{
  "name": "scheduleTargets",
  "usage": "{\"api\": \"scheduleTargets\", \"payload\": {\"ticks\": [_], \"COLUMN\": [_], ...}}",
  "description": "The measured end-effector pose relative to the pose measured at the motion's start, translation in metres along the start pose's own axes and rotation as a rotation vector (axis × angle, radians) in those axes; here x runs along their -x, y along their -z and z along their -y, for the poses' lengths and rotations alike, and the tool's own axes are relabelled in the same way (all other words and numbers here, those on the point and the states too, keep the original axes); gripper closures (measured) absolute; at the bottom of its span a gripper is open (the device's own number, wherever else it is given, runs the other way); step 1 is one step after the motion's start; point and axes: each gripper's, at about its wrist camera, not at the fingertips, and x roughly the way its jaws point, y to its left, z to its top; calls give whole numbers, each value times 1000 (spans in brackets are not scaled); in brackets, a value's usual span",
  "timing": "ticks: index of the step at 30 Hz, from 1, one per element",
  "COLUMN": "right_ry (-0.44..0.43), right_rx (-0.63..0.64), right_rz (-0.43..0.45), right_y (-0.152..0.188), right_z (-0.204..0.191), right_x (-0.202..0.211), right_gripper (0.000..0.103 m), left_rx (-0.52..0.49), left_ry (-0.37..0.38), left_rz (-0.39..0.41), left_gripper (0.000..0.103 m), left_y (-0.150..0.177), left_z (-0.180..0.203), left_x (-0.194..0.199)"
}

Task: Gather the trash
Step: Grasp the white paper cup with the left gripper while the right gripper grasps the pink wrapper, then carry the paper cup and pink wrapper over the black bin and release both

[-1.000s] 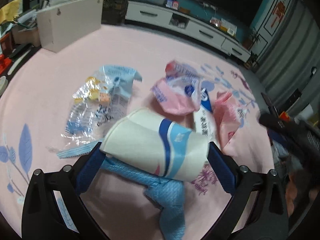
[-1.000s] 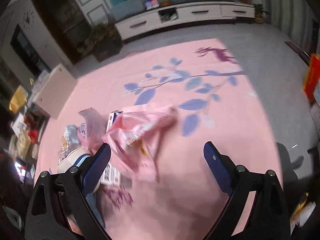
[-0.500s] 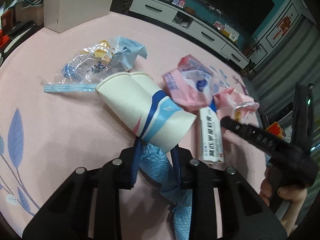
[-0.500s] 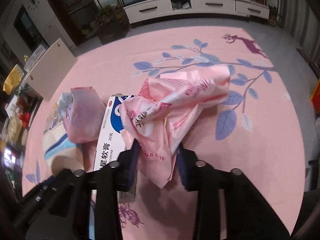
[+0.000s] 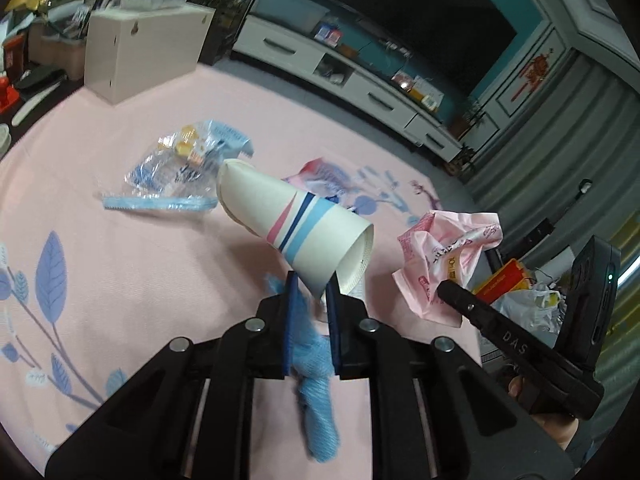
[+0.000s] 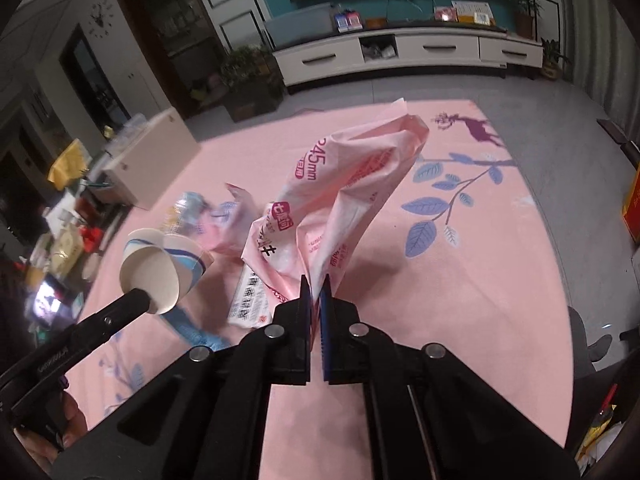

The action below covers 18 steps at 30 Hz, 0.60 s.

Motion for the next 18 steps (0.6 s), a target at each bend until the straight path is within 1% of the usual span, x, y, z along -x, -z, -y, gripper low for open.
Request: {"api": "scheduleTargets", "payload": {"ticks": [4, 8, 11, 14, 18], "right_ry": [-20, -25, -3, 18, 39], "right_rx": [10, 12, 11, -2, -52], "right_rz": [52, 94, 130, 158, 193], "right_y": [5, 18, 32, 45, 66], "right_z": [-7, -4, 4, 15, 37], "right_x": [31, 63, 85, 102, 121], "right_gripper": [98, 98, 98, 98, 98], "left_rx": [-1, 31, 54, 35, -2], "left_ry": [52, 104, 149, 187, 215], "left_rz": [44, 81, 110, 124, 127], "left_gripper": [88, 88, 88, 88, 88], "left_y": [3, 12, 16, 19, 25], "left_z": [6, 9, 14, 26, 41], "left_x": [26, 46, 59, 70, 79]}}
